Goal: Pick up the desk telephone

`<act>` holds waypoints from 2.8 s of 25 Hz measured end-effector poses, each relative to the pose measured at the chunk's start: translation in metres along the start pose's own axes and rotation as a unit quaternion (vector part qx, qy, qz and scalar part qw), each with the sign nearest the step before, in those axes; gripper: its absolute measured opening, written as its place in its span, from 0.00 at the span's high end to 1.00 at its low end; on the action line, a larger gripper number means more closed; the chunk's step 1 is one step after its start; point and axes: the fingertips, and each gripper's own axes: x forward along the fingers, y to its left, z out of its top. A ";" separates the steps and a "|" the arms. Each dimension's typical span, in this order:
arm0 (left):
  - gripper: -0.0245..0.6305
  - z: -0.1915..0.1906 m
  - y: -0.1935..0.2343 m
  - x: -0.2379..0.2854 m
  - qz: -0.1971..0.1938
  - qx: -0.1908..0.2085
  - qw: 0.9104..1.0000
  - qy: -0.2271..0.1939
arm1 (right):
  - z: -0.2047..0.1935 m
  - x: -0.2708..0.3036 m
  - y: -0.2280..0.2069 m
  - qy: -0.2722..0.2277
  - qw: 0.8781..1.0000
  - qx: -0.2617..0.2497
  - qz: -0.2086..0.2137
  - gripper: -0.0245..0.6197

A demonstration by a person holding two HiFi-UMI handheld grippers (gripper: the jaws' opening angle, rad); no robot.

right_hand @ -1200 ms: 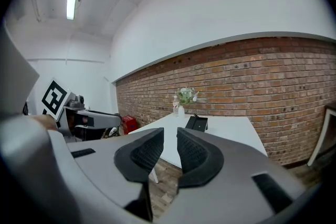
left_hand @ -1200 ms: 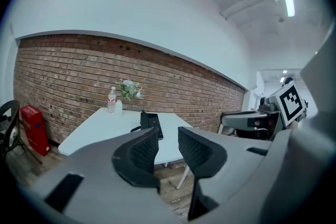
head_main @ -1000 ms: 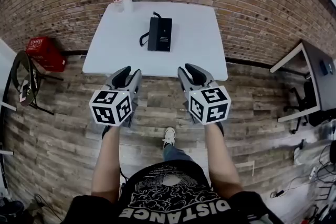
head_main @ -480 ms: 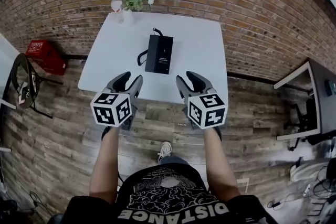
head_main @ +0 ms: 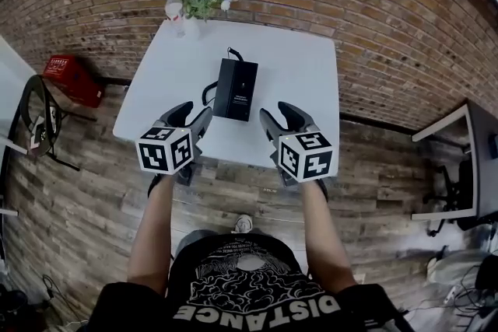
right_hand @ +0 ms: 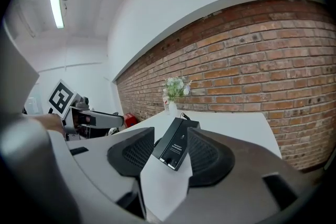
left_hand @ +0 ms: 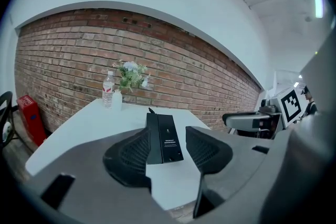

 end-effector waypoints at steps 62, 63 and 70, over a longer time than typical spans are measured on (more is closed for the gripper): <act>0.65 -0.062 0.053 0.212 -0.293 -0.171 0.910 0.239 | -0.107 0.202 -0.045 0.165 0.948 0.265 0.060 0.53; 0.65 -0.062 0.053 0.212 -0.290 -0.171 0.911 0.237 | -0.106 0.202 -0.045 0.165 0.948 0.266 0.059 0.53; 0.65 -0.056 0.051 0.207 -0.280 -0.171 0.921 0.212 | -0.101 0.198 -0.043 0.151 0.953 0.256 0.051 0.53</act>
